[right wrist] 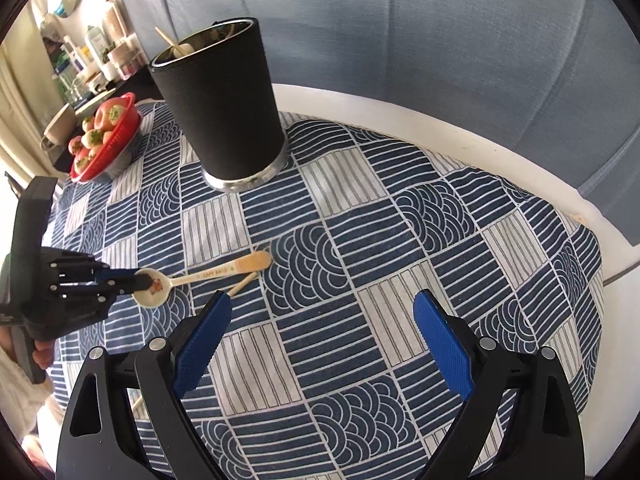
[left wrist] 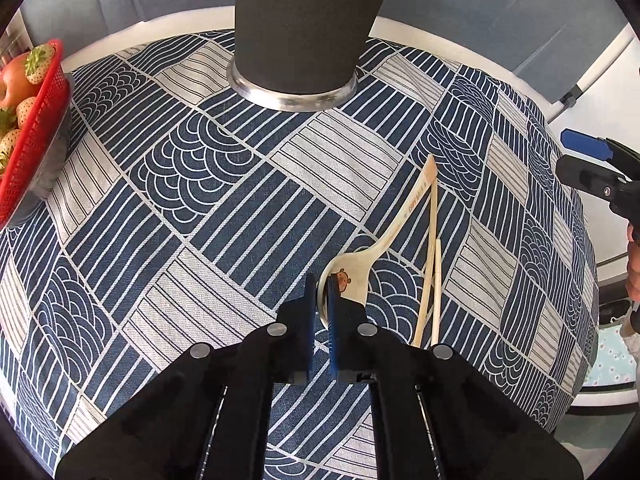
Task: Organize utensils
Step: 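Close the left gripper on the capybara-print spoon and lift it, then carry the spoon with the left gripper toward the holder while the right gripper steadies its handle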
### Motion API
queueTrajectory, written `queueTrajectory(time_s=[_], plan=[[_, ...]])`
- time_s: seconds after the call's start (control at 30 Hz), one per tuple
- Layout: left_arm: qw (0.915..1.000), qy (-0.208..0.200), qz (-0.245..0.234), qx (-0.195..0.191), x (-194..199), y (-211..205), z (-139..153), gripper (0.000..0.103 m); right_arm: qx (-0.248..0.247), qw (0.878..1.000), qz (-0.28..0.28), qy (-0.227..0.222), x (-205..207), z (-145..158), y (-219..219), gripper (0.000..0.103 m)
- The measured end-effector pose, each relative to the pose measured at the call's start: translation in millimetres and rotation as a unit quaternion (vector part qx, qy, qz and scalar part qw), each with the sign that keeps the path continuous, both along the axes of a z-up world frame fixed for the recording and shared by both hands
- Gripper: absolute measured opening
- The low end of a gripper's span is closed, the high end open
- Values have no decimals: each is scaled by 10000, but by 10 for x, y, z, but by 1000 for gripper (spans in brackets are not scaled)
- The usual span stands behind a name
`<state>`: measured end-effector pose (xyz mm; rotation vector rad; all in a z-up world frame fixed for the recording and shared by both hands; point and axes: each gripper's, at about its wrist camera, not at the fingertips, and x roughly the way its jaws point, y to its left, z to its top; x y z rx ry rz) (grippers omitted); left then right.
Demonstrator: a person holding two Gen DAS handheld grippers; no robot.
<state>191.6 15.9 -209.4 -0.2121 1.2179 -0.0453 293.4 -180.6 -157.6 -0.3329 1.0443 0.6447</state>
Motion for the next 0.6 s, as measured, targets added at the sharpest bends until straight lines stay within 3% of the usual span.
queueTrajectory(time_s=[0.17, 0.33, 0.53, 0.57, 0.6], plan=[[9995, -57, -258, 189, -87, -42, 110, 5, -280, 9965, 771, -174, -234, -141, 324, 87], [9991, -98, -402, 135, -158, 33, 211, 5, -752, 9834, 1579, -479, -530, -371, 682, 86], [9981, -166, -593, 91, -211, 40, 317, 5, -1005, 9753, 1858, -644, -647, -542, 922, 80], [9978, -165, -634, 138, -215, 31, 329, 5, -1016, 9746, 1877, -677, -657, -549, 953, 77], [9974, -168, -681, 167, -212, 21, 337, 6, -1019, 9742, 1908, -642, -659, -554, 983, 60]])
